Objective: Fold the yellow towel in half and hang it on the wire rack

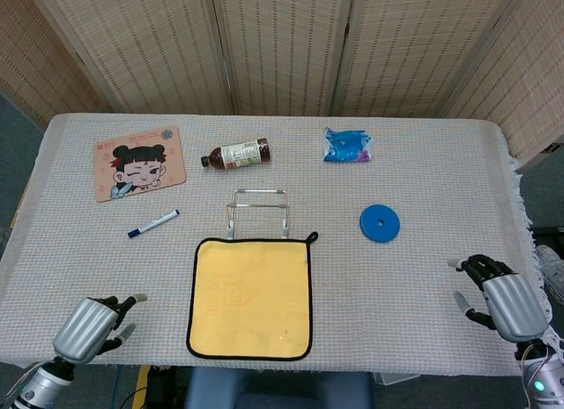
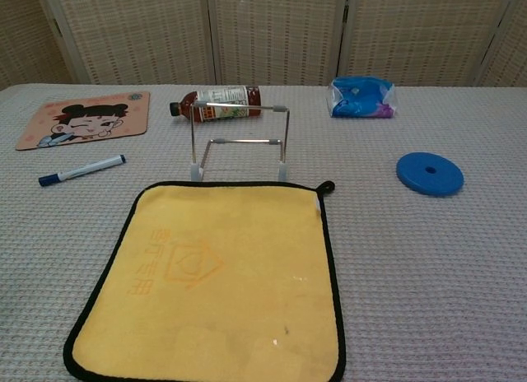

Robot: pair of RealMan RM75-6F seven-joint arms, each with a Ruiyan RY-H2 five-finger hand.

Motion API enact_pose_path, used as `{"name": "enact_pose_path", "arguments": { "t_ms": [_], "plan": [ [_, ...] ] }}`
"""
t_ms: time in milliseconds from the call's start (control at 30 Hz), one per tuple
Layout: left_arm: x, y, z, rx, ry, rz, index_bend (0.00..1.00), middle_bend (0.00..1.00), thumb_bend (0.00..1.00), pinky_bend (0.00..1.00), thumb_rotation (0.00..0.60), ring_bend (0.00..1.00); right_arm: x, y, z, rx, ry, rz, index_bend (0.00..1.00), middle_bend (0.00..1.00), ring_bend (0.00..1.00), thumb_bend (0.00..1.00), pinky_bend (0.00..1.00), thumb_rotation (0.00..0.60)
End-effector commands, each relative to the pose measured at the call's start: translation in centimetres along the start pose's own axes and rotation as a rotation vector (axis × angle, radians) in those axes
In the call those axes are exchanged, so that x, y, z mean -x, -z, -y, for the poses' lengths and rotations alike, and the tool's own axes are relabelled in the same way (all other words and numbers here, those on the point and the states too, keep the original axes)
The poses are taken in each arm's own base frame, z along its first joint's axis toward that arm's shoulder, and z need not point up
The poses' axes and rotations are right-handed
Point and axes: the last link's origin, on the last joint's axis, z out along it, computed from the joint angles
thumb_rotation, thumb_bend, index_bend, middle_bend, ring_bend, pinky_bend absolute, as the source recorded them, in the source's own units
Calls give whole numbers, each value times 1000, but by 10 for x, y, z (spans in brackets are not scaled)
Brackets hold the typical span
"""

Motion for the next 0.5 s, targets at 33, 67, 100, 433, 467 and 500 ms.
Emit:
{"name": "enact_pose_path", "arguments": {
  "t_ms": [33, 67, 100, 433, 467, 500],
  "plan": [
    [13, -8, -14, 100, -1, 48, 352, 838, 361, 910, 600, 720, 1, 0, 2, -7, -1, 4, 278, 395, 325, 387, 363, 600],
    [16, -9, -17, 116, 2, 57, 353, 849, 357, 917, 600, 730, 1, 0, 2, -9, -1, 4, 278, 400, 333, 387, 363, 600],
    [19, -11, -19, 133, 0, 71, 355, 873, 352, 932, 600, 751, 1, 0, 3, -10, -1, 4, 278, 405, 343, 387, 363, 600],
    [46, -21, -39, 254, -26, 162, 381, 961, 351, 967, 600, 825, 2, 0, 2, -6, -3, 10, 278, 457, 411, 388, 362, 600],
    [48, -22, -41, 258, -24, 166, 383, 961, 351, 967, 600, 825, 2, -1, 3, -6, -3, 10, 278, 460, 414, 388, 362, 600],
    [50, -22, -42, 260, -22, 167, 384, 961, 351, 967, 600, 825, 2, -1, 3, -7, -3, 10, 278, 463, 417, 388, 362, 600]
  ]
}}
